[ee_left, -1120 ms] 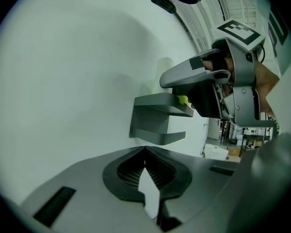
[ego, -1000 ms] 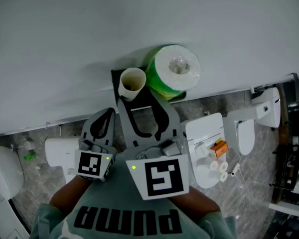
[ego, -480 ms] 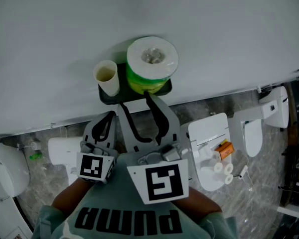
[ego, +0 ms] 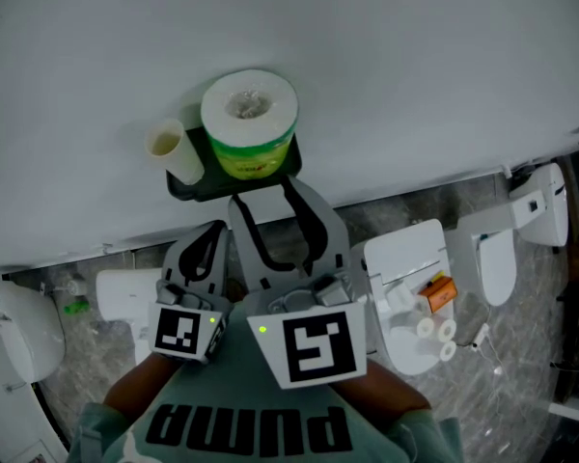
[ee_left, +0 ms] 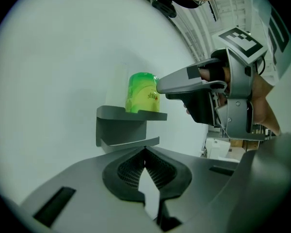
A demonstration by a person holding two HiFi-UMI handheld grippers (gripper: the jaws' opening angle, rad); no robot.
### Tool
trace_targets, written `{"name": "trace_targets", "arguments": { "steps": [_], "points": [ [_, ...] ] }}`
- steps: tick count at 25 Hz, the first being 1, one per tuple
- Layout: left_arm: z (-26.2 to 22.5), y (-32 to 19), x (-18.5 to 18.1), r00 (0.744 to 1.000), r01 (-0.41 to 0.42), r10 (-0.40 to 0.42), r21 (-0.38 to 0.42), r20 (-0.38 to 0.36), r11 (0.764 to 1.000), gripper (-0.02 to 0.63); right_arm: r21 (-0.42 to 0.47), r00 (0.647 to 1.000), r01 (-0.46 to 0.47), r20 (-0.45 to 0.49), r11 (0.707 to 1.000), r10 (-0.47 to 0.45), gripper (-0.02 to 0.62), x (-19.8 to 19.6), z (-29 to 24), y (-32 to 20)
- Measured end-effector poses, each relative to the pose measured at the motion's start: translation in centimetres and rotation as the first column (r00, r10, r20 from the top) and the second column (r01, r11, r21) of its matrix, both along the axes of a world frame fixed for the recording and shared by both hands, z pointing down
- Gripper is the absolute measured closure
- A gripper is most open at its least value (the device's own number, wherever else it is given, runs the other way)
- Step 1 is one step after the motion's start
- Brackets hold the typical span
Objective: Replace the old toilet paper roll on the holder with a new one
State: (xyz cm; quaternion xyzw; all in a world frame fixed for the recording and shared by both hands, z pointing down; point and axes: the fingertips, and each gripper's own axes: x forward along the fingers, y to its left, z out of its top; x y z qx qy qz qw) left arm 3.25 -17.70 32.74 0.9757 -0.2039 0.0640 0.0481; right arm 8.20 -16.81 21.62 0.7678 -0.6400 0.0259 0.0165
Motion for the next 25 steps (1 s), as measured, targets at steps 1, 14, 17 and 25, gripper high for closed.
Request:
{"name": "trace_targets", "arguments": {
  "steps": [1,14,17,25],
  "points": [
    [-0.2,0.2,0.1,1.000,0.000,0.000,0.000,-0.002,1.000,0.603,0.003,1.000,0.003,0.000,1.000,-0.003,0.416,0.2,-0.1,0.1],
    [-2.5,0.4,0.0,1.000,0.019,-0.019,0.050,0.001,0.999,0.603,0.028,0.998,0.060,-0.025,0.998,-0.059,0.297,2.1,-1.9,-1.6],
    [-2.8,0.2,-0.2,1.000,0.031,-0.030,0.051,-0.003,0.998,0.603,0.024,0.997,0.074,-0.040,0.997,-0.073,0.274,2.2,-2.1,-2.3],
    [-2.9,-0.7,-0.6,0.998,0.064,-0.064,0.033,-0.014,0.997,0.603,-0.003,0.993,0.104,-0.059,0.995,-0.104,0.221,2.5,-1.8,-4.0]
  ]
}}
